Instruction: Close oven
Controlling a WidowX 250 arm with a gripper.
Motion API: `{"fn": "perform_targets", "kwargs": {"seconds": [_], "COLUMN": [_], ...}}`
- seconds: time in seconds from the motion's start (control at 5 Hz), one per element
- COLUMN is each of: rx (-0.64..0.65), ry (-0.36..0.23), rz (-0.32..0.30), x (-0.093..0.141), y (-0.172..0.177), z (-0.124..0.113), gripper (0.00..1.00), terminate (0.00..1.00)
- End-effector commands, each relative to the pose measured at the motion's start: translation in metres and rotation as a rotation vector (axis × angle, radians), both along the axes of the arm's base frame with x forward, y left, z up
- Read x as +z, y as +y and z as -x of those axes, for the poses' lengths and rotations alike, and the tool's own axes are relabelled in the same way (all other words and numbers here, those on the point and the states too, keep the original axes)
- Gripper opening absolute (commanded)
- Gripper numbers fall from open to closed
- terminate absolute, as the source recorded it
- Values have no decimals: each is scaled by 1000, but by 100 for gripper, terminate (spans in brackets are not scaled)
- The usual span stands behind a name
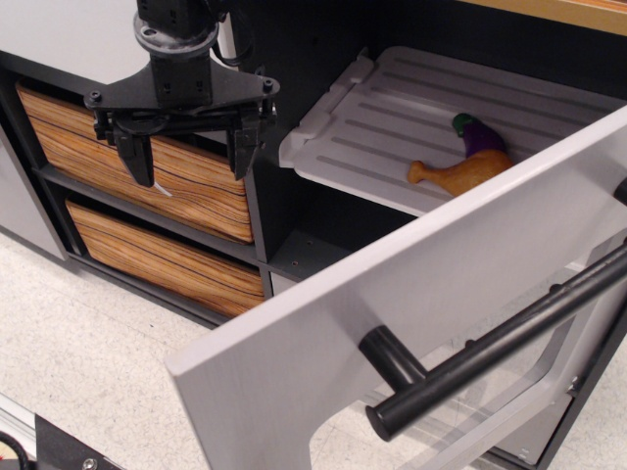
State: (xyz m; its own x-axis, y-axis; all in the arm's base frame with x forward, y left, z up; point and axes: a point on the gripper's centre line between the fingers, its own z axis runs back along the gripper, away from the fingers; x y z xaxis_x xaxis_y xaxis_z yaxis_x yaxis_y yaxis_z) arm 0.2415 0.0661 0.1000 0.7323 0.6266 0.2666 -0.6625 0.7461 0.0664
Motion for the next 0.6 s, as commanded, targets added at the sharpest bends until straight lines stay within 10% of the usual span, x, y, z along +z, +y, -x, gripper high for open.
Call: {"fn": "perform_targets", "kwargs": {"seconds": [0.0, 0.2, 0.4], "rx": [0, 100, 190], "ry": [0, -107, -93], "rz": [0, 71, 158], "x": [0, 24, 55], "y": [0, -24, -51], "z": [0, 4, 7], "gripper": [100, 100, 100], "terminate": [0, 0, 0]}}
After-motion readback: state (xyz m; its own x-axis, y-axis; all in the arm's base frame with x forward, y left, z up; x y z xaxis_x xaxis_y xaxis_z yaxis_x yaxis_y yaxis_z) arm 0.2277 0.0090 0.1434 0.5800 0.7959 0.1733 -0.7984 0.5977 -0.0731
